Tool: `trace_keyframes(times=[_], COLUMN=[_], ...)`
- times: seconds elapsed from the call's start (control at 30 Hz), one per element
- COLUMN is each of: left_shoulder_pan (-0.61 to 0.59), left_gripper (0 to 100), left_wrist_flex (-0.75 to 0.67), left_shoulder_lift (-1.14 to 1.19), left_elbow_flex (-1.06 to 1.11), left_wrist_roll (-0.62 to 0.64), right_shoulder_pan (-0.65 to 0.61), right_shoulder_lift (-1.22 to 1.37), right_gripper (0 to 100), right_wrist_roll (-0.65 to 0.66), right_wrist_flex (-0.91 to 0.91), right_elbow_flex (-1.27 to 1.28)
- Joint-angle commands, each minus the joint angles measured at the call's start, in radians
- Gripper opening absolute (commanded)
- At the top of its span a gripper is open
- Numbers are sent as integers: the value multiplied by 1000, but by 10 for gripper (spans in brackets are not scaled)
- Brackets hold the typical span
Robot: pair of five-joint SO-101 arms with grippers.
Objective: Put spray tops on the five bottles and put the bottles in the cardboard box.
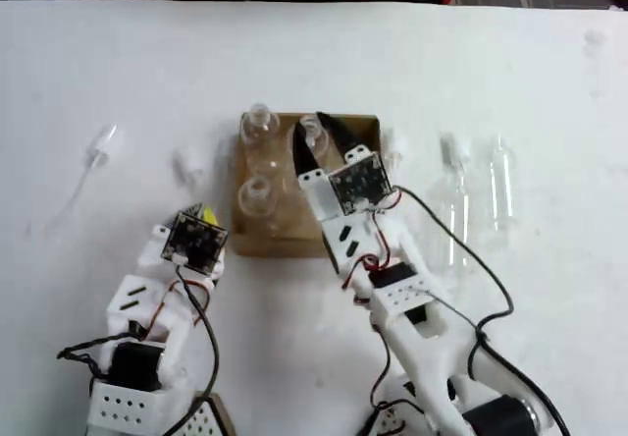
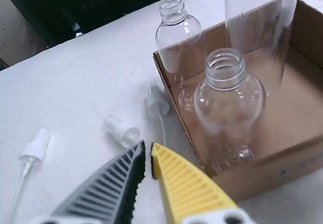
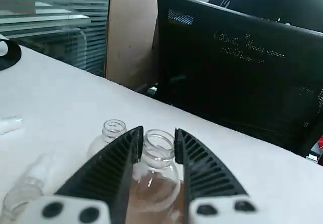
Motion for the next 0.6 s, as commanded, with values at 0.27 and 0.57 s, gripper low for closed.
trace_keyframes(times=[0.27, 0.57], left_shoulder_pan=[7, 7], left_gripper=[27, 27], left_wrist_flex=[2, 2], left_shoulder_lift=[-10, -10], left_elbow_flex=[-3, -3], left_wrist_roll=[-12, -12], right_shoulder_pan=[33, 31], right_shoulder_lift=[260, 259], right_gripper=[16, 16], right_wrist_roll=[0, 2], right_wrist_flex=[-117, -179], right_elbow_flex=[-127, -100])
